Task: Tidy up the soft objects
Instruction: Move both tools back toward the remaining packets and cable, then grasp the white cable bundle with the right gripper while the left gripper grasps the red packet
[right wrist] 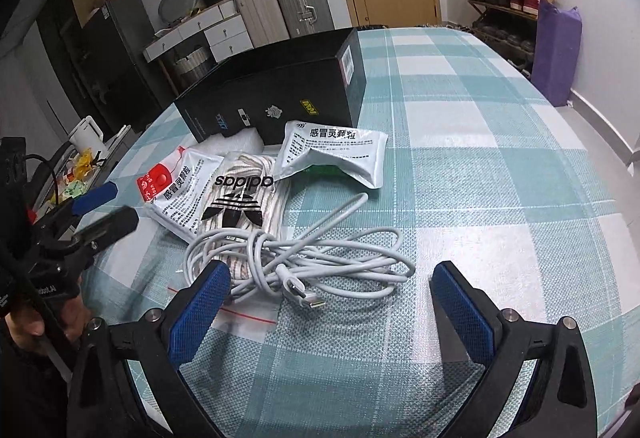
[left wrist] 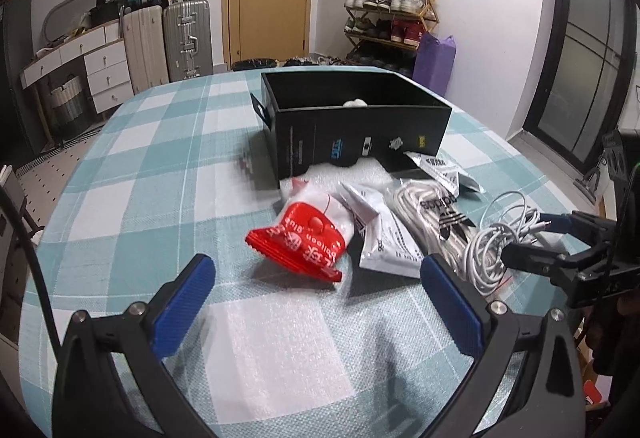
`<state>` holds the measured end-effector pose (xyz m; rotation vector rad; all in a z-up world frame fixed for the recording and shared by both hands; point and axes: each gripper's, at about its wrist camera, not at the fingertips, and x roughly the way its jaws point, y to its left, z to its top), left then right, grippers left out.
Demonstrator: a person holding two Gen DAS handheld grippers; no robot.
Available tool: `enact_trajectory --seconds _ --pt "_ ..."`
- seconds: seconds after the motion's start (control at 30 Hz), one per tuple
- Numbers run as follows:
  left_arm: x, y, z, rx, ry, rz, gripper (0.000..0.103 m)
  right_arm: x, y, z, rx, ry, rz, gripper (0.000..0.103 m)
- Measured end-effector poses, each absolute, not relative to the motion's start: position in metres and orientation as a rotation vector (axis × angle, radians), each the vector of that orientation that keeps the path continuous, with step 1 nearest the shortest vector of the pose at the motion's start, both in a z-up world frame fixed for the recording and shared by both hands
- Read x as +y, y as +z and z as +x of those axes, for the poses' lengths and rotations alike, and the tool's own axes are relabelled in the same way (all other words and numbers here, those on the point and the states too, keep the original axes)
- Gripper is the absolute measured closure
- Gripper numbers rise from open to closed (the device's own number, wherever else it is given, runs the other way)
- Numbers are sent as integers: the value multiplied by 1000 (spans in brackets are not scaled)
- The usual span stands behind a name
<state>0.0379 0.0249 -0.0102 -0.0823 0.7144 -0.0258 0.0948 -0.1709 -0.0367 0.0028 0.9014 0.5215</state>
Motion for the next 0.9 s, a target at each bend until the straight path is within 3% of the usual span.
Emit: enact_trajectory --seconds 0.43,0.53,0.9 --pt "28 -15 40 741 -33 -118 0 -163 -38 97 898 518 -43 2" --pt "27 -14 40 742 -25 -113 0 -162 -37 94 883 538 -43 12" --pt "26 -15 40 748 -21 -105 0 -170 -37 91 845 582 10 25"
